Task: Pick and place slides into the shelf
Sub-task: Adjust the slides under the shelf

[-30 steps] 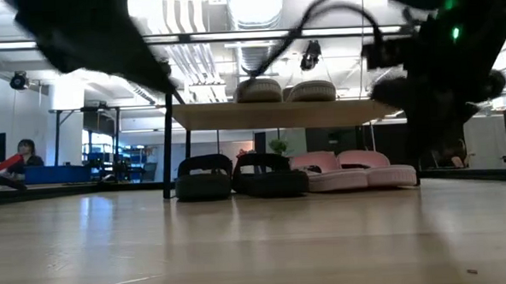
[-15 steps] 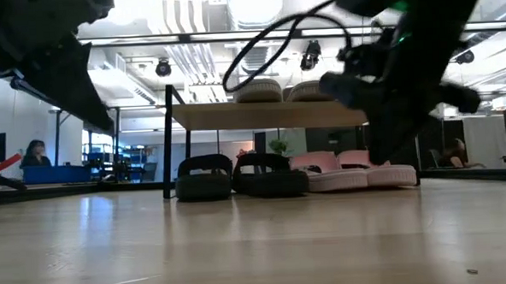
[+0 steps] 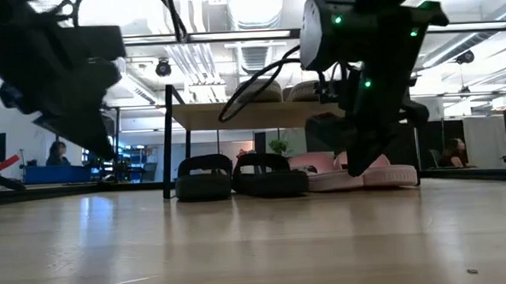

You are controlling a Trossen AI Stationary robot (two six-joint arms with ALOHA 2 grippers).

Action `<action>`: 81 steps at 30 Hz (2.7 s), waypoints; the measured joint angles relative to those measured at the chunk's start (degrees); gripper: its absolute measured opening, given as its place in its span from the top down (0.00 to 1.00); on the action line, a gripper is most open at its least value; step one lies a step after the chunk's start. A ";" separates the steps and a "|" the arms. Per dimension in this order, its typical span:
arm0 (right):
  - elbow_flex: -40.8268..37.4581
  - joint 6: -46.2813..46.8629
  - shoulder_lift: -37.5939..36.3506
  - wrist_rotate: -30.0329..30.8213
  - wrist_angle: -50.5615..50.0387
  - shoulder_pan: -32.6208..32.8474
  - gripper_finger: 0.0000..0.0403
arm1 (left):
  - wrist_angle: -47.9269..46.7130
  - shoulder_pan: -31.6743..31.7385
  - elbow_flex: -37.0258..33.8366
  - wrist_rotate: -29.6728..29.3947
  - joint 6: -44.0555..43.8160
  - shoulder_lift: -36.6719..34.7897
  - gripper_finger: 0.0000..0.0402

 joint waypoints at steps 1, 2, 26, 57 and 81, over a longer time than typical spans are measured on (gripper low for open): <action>-0.01 -1.02 0.00 0.00 0.18 -0.30 0.97 | -0.04 0.68 0.00 0.00 0.02 -0.10 1.00; -0.01 -1.77 0.00 0.06 0.68 -0.36 0.97 | -0.12 1.46 0.00 0.00 0.04 -0.19 1.00; -0.01 -9.43 2.45 -6.37 26.79 0.00 0.97 | 18.89 13.84 -9.25 2.05 20.49 -2.46 1.00; 4.39 -20.73 4.63 -9.08 27.29 -0.13 0.97 | 39.30 19.11 -12.87 1.66 33.50 2.01 1.00; 3.57 -33.25 4.63 -9.15 31.10 -5.55 0.97 | 25.62 4.35 -12.89 6.51 20.57 -5.07 1.00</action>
